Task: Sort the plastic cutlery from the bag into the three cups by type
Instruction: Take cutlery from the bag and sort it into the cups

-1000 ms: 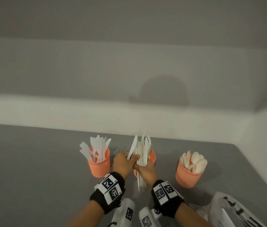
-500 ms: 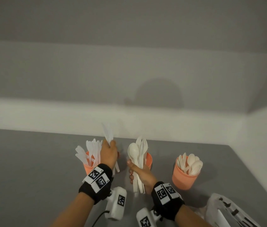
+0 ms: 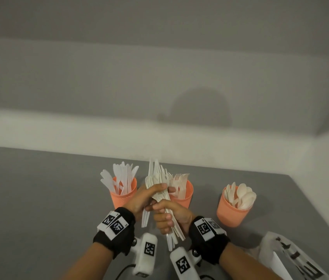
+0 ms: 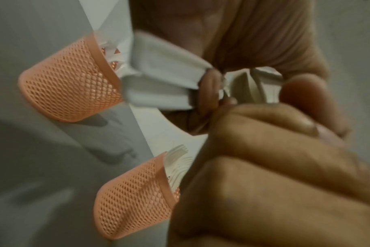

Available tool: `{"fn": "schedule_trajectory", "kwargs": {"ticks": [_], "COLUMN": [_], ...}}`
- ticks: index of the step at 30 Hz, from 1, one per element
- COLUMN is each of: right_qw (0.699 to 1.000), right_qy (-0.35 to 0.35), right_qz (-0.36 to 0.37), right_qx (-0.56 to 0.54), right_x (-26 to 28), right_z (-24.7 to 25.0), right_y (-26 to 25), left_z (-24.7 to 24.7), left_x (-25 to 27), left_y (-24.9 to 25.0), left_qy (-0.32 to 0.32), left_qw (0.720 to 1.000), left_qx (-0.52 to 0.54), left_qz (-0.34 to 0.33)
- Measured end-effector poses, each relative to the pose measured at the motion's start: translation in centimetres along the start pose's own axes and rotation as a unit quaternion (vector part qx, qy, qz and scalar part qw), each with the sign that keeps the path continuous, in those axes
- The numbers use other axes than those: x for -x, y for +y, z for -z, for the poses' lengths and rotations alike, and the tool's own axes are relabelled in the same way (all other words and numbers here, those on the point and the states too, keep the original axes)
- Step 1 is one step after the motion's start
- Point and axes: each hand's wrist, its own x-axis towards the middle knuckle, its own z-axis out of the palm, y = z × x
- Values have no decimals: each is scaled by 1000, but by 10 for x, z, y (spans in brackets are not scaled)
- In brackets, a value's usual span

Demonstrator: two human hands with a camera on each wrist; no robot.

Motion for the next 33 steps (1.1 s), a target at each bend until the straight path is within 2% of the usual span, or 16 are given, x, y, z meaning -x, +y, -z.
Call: {"fn": "schedule_trajectory", "kwargs": {"ticks": [3,6,8,10,11,13,15,16,18,20,26,30,33], "right_qw": [1000,990,959,900,877,863,878,897,940,960,970,969,969], "right_qy": [11,119,209,288,315,331,314,300,278,253,210,212,222], "right_qz": [-17,3,56,106,135,188,202,190,142,115,114,117,110], "right_qx": [21,76,183,309,335,332,299,262,138,43,-41,-41,-18], "right_x": [-1,-6,-10,-14,-15,-18,-17,-16,-13,-9,-5,-7,-8], "right_z": [-1,1,1,0,-3,-6,-3,0,8,16,28,25,24], "right_y": [-1,-1,1,4,4,6,6,5,2,0,0,2,2], "left_z": [-6,-12,-13,-15,-18,-24,-30,-29,-21,-9,-6,-17,-20], "left_x": [1,-6,-16,-25,-28,-31,-29,-28,-25,-22,-11,-7,-15], "left_y": [4,5,1,-5,-7,-5,-1,1,3,2,-6,-8,-16], "left_qy": [35,131,207,265,292,305,281,270,274,283,275,275,254], "left_qw": [999,991,977,962,954,948,956,960,961,959,960,956,962], "left_qx": [-8,-32,-52,-62,-70,-84,-75,-58,-28,-3,-47,-46,-65], "left_qz": [-1,1,-6,-9,-12,-25,-33,-36,-27,-14,-25,-95,-70]}}
